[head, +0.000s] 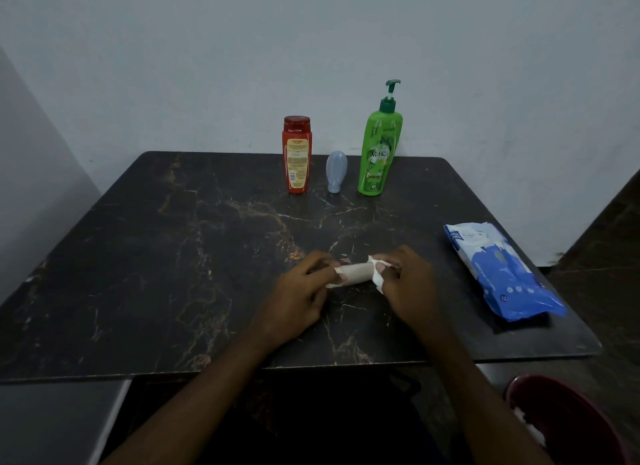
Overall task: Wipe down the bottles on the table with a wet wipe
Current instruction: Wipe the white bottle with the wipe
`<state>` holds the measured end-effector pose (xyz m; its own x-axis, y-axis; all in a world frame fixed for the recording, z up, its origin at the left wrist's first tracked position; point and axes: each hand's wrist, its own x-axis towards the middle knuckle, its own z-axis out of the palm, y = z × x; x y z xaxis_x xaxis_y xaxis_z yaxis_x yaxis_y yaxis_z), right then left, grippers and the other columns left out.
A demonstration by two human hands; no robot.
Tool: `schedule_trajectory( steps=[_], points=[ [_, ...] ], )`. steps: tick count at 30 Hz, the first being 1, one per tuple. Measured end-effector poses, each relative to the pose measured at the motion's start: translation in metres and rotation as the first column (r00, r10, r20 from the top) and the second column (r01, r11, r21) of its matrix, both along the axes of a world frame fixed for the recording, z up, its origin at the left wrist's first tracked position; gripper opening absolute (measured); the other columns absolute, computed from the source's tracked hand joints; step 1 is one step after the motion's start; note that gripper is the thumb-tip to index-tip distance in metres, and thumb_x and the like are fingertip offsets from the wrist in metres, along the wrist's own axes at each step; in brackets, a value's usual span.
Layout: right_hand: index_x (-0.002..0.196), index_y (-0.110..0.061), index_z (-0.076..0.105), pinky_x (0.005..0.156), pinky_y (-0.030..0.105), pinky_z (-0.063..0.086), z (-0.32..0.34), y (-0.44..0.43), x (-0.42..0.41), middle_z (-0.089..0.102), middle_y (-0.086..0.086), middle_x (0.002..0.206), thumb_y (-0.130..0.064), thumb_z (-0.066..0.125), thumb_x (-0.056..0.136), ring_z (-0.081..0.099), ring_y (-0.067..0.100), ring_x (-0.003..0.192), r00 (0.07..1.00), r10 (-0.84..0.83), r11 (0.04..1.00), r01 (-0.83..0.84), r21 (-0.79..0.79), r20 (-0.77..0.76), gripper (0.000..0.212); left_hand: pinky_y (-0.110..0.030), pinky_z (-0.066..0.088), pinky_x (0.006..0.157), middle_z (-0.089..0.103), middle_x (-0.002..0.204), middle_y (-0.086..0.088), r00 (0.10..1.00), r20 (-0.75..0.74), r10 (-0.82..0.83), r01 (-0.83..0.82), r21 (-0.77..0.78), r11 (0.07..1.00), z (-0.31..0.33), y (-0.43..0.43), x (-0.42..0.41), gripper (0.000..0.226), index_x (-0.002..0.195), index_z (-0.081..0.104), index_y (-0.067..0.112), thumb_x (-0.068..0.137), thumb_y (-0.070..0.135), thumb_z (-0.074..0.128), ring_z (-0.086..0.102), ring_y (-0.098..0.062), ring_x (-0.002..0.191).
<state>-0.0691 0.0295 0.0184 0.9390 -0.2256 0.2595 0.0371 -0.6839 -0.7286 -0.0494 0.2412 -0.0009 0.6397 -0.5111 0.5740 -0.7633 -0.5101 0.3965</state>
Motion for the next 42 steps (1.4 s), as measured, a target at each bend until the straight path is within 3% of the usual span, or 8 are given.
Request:
schedule_trajectory(
  steps=[8, 12, 17, 20, 26, 32, 37, 42],
  points=[
    [0.101, -0.020, 0.074, 0.077, 0.030, 0.058, -0.003, -0.011, 0.000, 0.074, -0.005, 0.083, -0.011, 0.063, 0.093, 0.071, 0.013, 0.080, 0.984, 0.045, 0.847, 0.054, 0.529, -0.174, 0.016, -0.040, 0.058, 0.077, 0.065, 0.114, 0.002, 0.991, -0.129, 0.036, -0.067, -0.246, 0.967, 0.004, 0.000, 0.005, 0.031, 0.102, 0.068, 0.015, 0.078, 0.000, 0.079, 0.065, -0.013, 0.102],
    [0.084, -0.017, 0.070, 0.058, 0.013, 0.053, 0.001, 0.011, -0.003, 0.071, -0.003, 0.074, -0.008, 0.062, 0.094, 0.069, 0.005, 0.064, 0.983, -0.043, 0.648, 0.162, 0.744, -0.176, 0.015, -0.042, 0.058, 0.075, 0.067, 0.108, 0.003, 0.980, -0.193, 0.050, -0.111, -0.322, 0.940, 0.007, 0.002, 0.005, 0.039, 0.101, 0.067, 0.025, 0.076, 0.001, 0.084, 0.067, -0.014, 0.100],
    [0.095, -0.001, 0.071, 0.064, 0.021, 0.057, 0.002, 0.046, -0.004, 0.074, 0.011, 0.084, -0.002, 0.063, 0.091, 0.071, 0.013, 0.073, 0.972, -0.087, 0.311, 0.233, 0.922, -0.216, 0.009, -0.037, 0.058, 0.073, 0.066, 0.106, 0.004, 0.965, -0.231, 0.123, -0.192, -0.304, 0.933, 0.004, 0.005, 0.007, 0.034, 0.100, 0.066, 0.018, 0.075, 0.009, 0.088, 0.065, -0.011, 0.096],
    [0.089, 0.002, 0.071, 0.063, 0.023, 0.057, 0.002, 0.071, -0.007, 0.073, 0.010, 0.075, 0.003, 0.060, 0.091, 0.070, 0.012, 0.066, 0.985, -0.041, 0.208, 0.175, 0.962, -0.170, 0.011, -0.040, 0.057, 0.073, 0.065, 0.102, 0.004, 0.959, -0.237, 0.154, -0.223, -0.301, 0.927, 0.002, 0.005, 0.009, 0.032, 0.099, 0.065, 0.015, 0.076, 0.012, 0.088, 0.064, -0.010, 0.093],
    [0.100, 0.007, 0.070, 0.067, 0.026, 0.057, 0.005, 0.071, -0.010, 0.073, 0.012, 0.080, 0.001, 0.063, 0.090, 0.070, 0.013, 0.069, 0.978, 0.005, 0.225, 0.201, 0.953, -0.208, 0.013, -0.039, 0.056, 0.071, 0.065, 0.101, 0.001, 0.962, -0.219, 0.160, -0.220, -0.282, 0.934, 0.002, 0.004, 0.008, 0.033, 0.097, 0.063, 0.014, 0.077, 0.015, 0.089, 0.064, -0.011, 0.091],
    [0.090, -0.013, 0.070, 0.074, 0.028, 0.059, 0.016, 0.055, -0.005, 0.071, 0.001, 0.079, -0.003, 0.064, 0.090, 0.070, 0.012, 0.076, 0.955, -0.177, 0.279, 0.279, 0.919, -0.237, 0.011, -0.011, 0.045, 0.069, 0.058, 0.100, 0.007, 0.973, -0.152, 0.174, -0.203, -0.200, 0.959, 0.005, 0.001, 0.005, 0.042, 0.096, 0.055, 0.026, 0.075, 0.014, 0.089, 0.057, -0.002, 0.088],
    [0.089, -0.001, 0.073, 0.070, 0.030, 0.058, 0.001, 0.087, -0.019, 0.076, 0.015, 0.083, 0.003, 0.065, 0.088, 0.073, 0.022, 0.077, 0.987, -0.056, 0.249, 0.162, 0.955, -0.152, 0.009, -0.032, 0.052, 0.069, 0.061, 0.096, 0.000, 0.973, -0.164, 0.164, -0.200, -0.238, 0.950, 0.003, 0.003, 0.007, 0.034, 0.093, 0.060, 0.013, 0.076, 0.016, 0.089, 0.061, -0.014, 0.085],
    [0.093, -0.001, 0.071, 0.066, 0.026, 0.058, 0.007, 0.069, -0.011, 0.075, 0.008, 0.077, 0.002, 0.066, 0.088, 0.073, 0.017, 0.072, 0.974, -0.105, 0.220, 0.218, 0.951, -0.199, 0.009, -0.038, 0.052, 0.069, 0.058, 0.097, 0.001, 0.976, -0.127, 0.175, -0.197, -0.187, 0.963, 0.005, 0.001, 0.004, 0.033, 0.093, 0.058, 0.013, 0.076, 0.013, 0.087, 0.058, -0.015, 0.085]
  ],
)
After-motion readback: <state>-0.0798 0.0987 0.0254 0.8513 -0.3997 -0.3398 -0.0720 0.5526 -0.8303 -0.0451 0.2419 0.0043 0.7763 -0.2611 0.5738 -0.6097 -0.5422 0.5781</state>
